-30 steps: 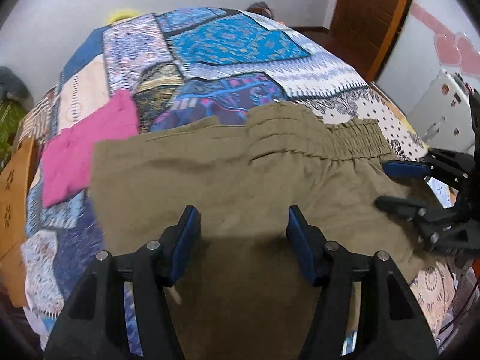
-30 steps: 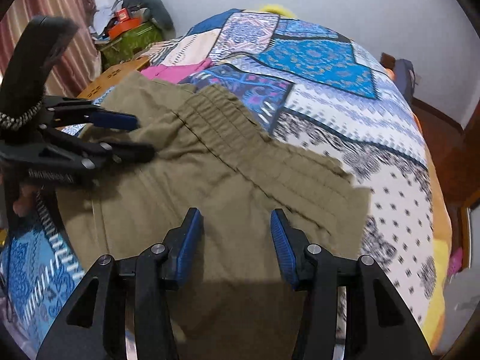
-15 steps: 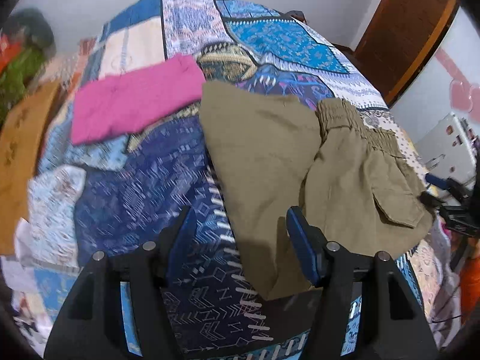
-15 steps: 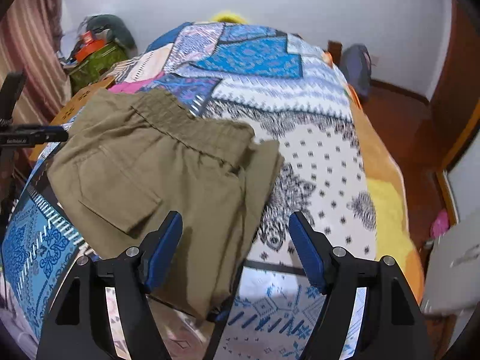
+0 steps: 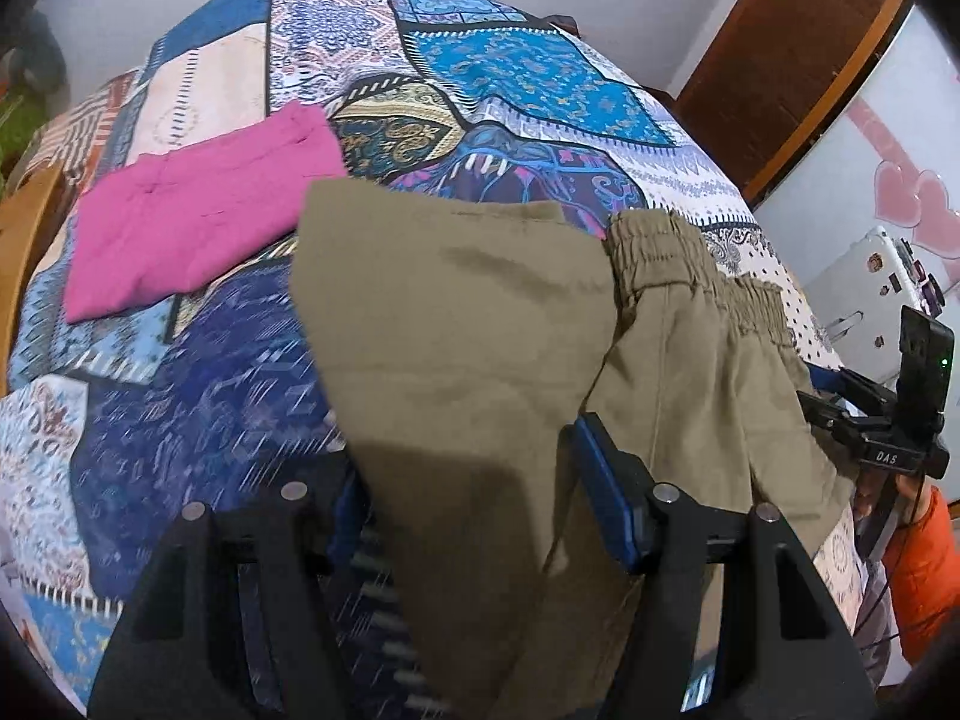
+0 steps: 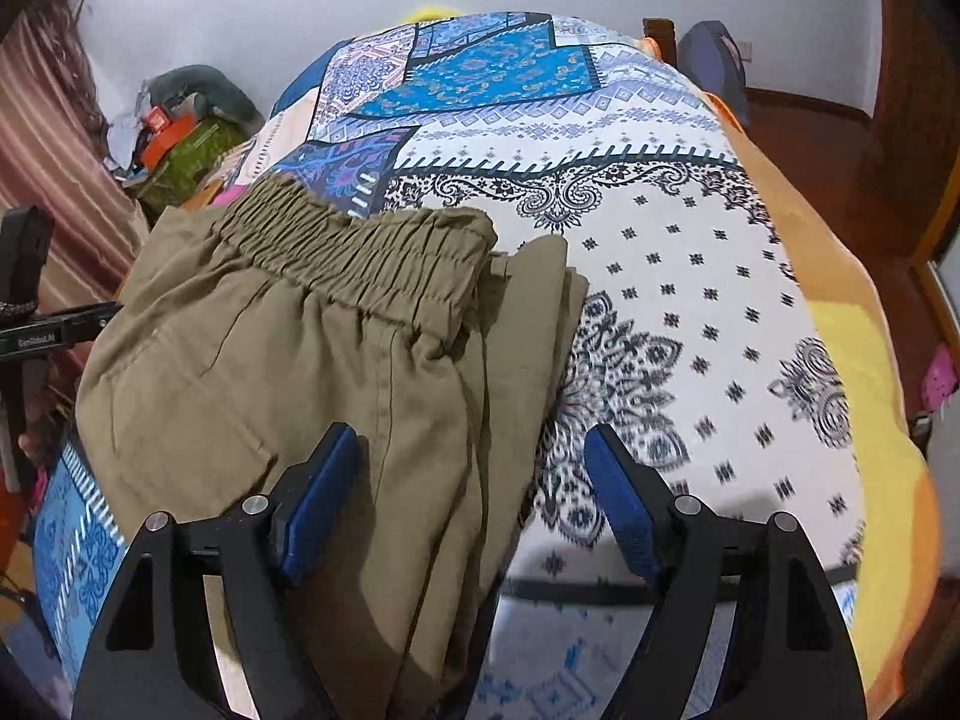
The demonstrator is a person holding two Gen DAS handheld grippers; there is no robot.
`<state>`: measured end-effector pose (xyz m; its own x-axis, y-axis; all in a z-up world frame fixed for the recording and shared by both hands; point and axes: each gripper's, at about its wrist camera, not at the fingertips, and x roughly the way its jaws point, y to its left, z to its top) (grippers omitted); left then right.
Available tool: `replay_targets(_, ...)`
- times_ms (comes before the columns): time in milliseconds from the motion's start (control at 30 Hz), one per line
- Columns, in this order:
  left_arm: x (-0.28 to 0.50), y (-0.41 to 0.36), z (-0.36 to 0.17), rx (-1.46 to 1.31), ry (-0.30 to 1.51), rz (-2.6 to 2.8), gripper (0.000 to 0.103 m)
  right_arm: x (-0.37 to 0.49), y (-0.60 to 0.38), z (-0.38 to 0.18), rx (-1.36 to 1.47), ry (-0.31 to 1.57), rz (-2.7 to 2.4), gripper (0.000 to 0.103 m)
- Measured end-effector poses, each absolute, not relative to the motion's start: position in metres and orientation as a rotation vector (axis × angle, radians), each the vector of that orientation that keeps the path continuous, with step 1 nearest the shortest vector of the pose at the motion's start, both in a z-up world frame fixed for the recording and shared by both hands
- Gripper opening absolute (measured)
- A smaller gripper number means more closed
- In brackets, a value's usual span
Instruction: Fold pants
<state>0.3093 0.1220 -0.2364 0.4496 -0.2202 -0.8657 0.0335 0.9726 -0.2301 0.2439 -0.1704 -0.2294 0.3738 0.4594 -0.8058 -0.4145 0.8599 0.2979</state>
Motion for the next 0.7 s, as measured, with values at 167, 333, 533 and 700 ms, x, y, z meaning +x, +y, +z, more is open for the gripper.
replay_targets(167, 0.324, 0.114, -0.24, -0.16, 1.102, -0.161, 0.063, 0.255, -0.168, -0.233, 0.07, 1.038, 0.581, 0.074)
replay_targets(333, 0.331, 0.111, -0.24, -0.127, 1.1, -0.134, 0.047, 0.268, -0.166, -0.235, 0.095, 1.044, 0.583, 0.059)
replay_targets(533, 0.323, 0.09, -0.235, 0.039, 1.05, -0.096, 0.023, 0.266, -0.167, -0.223, 0.074, 1.006, 0.583, 0.029)
replay_targets(700, 0.317, 0.085, -0.22, 0.066, 1.021, -0.073, 0.007, 0.262, -0.161, -0.206, 0.025, 0.969, 0.575, 0.018)
